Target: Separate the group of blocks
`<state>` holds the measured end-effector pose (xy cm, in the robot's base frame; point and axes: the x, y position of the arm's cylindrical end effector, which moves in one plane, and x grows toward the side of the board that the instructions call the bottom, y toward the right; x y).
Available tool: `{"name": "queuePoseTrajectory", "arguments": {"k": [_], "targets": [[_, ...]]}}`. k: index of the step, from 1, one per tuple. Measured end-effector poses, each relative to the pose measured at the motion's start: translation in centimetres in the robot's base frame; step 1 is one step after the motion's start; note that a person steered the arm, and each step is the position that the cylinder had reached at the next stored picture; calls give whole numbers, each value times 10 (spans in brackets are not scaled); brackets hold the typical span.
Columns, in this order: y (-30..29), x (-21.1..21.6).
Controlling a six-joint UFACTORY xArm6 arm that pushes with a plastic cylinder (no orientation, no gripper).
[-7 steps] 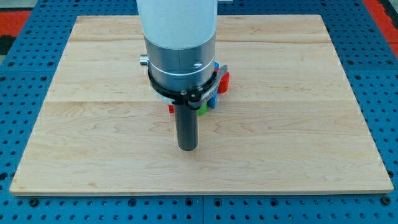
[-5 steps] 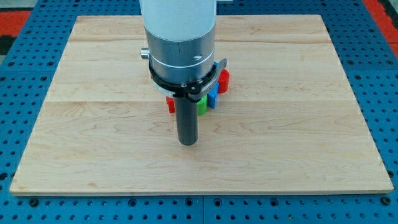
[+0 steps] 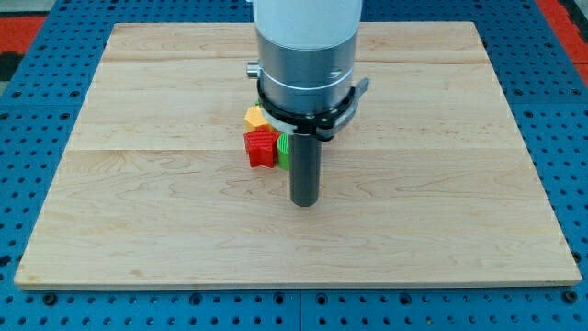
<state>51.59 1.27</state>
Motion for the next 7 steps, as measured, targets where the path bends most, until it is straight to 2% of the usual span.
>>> {"name": "queuePoseTrajectory", "arguments": {"k": [3,4,6,7], "targets": [[10,-19],[42,-20],[45,-29],[92,-73]]}}
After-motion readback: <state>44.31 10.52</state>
